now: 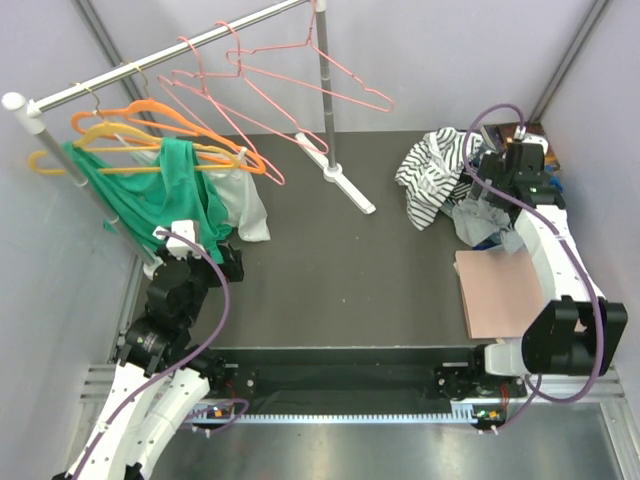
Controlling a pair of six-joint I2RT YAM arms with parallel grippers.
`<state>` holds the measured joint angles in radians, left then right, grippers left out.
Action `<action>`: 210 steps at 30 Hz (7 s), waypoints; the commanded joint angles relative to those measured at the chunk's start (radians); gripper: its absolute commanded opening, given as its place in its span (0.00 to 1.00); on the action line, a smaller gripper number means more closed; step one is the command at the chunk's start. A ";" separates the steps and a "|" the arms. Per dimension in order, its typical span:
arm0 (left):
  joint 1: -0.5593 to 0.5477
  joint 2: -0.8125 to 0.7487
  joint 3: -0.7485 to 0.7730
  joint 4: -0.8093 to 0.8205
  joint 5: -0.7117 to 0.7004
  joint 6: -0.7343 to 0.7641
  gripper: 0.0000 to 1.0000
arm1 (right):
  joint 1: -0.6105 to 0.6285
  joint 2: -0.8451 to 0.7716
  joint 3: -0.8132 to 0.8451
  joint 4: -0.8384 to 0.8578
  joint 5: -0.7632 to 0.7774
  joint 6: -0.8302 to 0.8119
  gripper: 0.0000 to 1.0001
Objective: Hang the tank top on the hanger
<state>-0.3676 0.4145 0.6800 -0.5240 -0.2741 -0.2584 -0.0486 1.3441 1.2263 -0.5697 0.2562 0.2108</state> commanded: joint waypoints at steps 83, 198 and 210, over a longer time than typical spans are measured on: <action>-0.518 0.740 -0.154 0.694 0.147 -0.487 0.88 | 0.558 -0.258 -0.686 0.398 -0.252 0.355 0.57; -0.338 0.818 1.013 0.472 0.095 0.057 0.00 | 0.940 0.025 1.105 -0.171 0.316 -0.235 0.00; -0.338 1.164 1.621 0.567 0.269 0.288 0.00 | 0.889 0.029 1.144 0.339 0.391 -0.617 0.00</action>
<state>-0.7067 1.5356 2.2219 -0.0628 -0.0807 -0.0666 0.8639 1.4208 2.3390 -0.4728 0.6144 -0.2478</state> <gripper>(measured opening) 0.015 0.015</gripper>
